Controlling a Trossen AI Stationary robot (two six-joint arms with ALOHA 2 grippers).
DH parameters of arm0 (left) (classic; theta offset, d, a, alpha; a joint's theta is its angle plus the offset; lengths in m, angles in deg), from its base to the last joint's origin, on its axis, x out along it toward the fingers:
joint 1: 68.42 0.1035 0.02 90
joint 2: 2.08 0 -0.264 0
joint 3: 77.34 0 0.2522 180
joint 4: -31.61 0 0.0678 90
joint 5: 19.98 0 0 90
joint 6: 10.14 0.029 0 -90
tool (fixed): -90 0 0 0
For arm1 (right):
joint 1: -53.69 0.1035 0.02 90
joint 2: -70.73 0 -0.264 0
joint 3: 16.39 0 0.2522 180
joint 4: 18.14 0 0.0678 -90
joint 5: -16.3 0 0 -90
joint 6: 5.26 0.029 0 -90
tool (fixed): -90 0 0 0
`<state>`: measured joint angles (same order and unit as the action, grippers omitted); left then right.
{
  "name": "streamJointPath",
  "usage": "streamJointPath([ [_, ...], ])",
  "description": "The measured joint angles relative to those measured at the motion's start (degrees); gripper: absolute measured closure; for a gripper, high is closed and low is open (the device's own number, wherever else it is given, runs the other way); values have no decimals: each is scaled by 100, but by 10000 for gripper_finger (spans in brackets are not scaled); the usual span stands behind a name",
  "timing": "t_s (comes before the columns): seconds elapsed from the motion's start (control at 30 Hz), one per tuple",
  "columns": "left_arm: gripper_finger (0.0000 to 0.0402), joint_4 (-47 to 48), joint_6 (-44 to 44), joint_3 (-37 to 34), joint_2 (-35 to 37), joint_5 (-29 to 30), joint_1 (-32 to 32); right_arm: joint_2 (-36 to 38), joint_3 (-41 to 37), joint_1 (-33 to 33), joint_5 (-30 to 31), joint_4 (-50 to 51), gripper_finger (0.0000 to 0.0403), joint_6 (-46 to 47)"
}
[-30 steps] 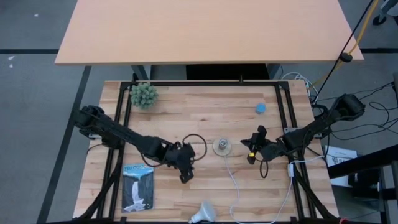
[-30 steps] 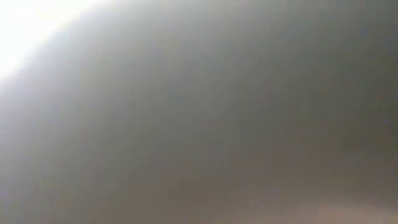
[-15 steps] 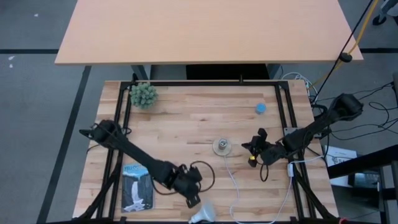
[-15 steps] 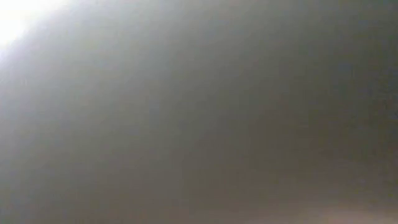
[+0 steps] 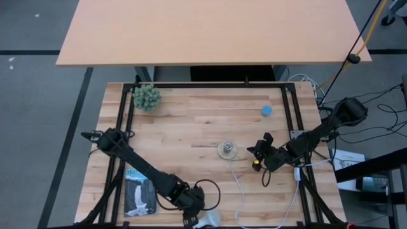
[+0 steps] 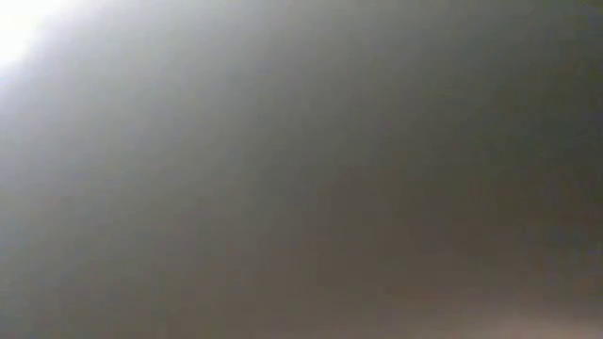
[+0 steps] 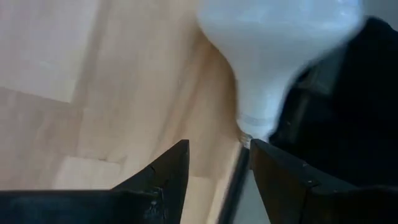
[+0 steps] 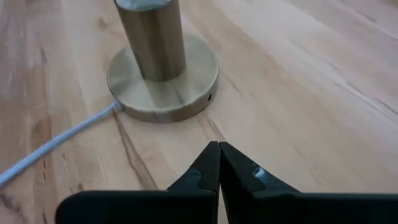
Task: Screw lightbulb
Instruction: Insert the lightbulb into the lamp
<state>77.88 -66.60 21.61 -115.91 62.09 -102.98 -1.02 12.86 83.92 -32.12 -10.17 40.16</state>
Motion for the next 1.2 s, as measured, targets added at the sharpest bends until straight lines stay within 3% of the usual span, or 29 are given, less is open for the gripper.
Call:
streamJointPath([
  [0.1, 228, 37, -13, 4, 2, 57, -3, 0, 0, -1, 73, -89, 403, 1],
  [0.33, 228, 0, -626, 2, 1, 806, -9, 0, 0, -1, 232, -342, 403, -103],
  [0.7, 241, -547, -1380, 2, -8, 1087, -299, -337, 0, 426, 188, -414, 403, 645],
  [1.2, 255, -472, -1049, 674, -938, 1072, -198, -426, 0, 473, 320, -710, 403, 556],
])
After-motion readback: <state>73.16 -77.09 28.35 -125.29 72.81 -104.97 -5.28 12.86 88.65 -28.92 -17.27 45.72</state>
